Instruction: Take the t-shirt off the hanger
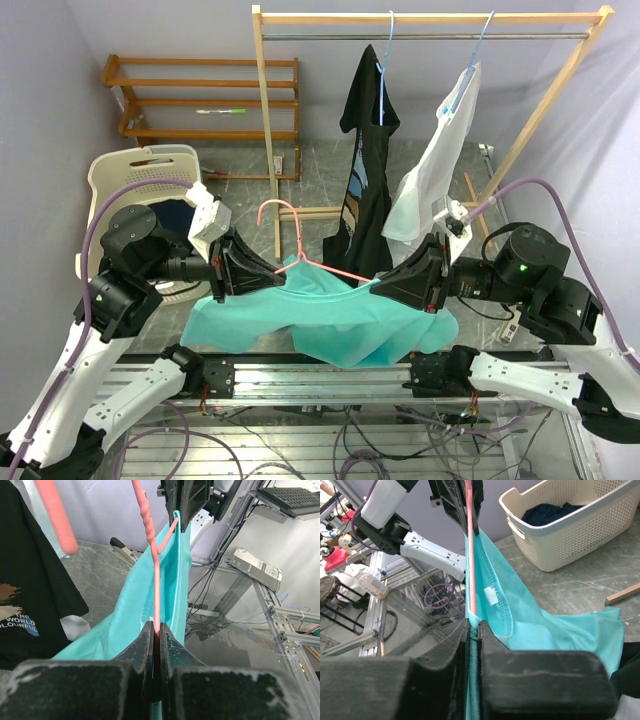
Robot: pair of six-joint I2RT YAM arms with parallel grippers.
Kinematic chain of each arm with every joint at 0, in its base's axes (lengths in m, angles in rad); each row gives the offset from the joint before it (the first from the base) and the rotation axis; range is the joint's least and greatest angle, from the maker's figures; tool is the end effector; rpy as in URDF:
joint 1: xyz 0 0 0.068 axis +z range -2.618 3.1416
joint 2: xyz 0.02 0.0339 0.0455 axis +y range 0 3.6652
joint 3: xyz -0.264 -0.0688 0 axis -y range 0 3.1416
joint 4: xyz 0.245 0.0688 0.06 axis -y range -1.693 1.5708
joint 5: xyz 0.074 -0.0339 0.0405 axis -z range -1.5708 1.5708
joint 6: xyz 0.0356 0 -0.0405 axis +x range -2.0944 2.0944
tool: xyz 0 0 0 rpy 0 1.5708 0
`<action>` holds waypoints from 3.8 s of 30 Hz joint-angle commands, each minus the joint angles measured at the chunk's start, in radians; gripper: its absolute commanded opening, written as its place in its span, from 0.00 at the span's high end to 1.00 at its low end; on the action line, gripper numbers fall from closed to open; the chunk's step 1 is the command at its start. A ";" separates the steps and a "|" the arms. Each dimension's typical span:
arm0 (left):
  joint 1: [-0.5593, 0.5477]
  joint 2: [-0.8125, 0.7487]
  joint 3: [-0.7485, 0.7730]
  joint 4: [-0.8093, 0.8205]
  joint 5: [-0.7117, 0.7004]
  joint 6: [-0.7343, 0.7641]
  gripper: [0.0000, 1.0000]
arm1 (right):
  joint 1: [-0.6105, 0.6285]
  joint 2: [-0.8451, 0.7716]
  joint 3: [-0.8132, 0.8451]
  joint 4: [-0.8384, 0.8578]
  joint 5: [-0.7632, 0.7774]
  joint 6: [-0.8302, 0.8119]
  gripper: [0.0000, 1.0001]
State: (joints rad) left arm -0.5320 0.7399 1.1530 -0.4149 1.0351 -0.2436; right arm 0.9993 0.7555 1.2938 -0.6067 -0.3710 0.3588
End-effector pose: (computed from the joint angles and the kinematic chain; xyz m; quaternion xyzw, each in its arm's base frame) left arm 0.0857 -0.0860 0.4446 0.4343 0.5584 -0.5563 0.4359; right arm 0.0510 0.1032 0.4643 -0.3456 0.6422 0.5262 0.4373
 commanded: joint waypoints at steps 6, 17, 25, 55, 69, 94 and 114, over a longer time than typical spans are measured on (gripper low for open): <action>-0.005 -0.020 0.093 -0.051 -0.054 0.036 0.93 | -0.002 -0.087 -0.042 -0.058 0.125 -0.033 0.09; -0.005 -0.010 0.197 -0.127 -0.064 0.056 0.93 | -0.001 -0.188 -0.033 -0.214 0.306 -0.064 0.54; -0.005 -0.035 0.230 -0.219 -0.106 0.097 0.93 | -0.001 -0.257 -0.008 -0.271 0.461 -0.026 0.92; -0.005 -0.099 0.191 -0.119 -0.192 0.006 0.93 | 0.000 -0.293 -0.135 -0.371 0.696 0.226 1.00; -0.004 -0.081 0.297 -0.252 -0.275 0.096 0.93 | -0.001 -0.242 -0.167 -0.605 0.892 0.377 1.00; -0.005 0.009 0.124 -0.162 -0.007 0.071 0.93 | -0.003 -0.043 0.217 -0.274 0.129 -0.122 0.54; -0.004 0.025 0.102 -0.077 0.038 0.006 0.93 | -0.001 0.125 0.160 -0.221 -0.016 -0.201 0.76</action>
State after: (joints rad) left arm -0.5320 0.7715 1.2480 -0.5610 1.0515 -0.2085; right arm 0.9997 0.8909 1.4624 -0.8570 -0.3489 0.1703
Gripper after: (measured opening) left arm 0.101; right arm 0.394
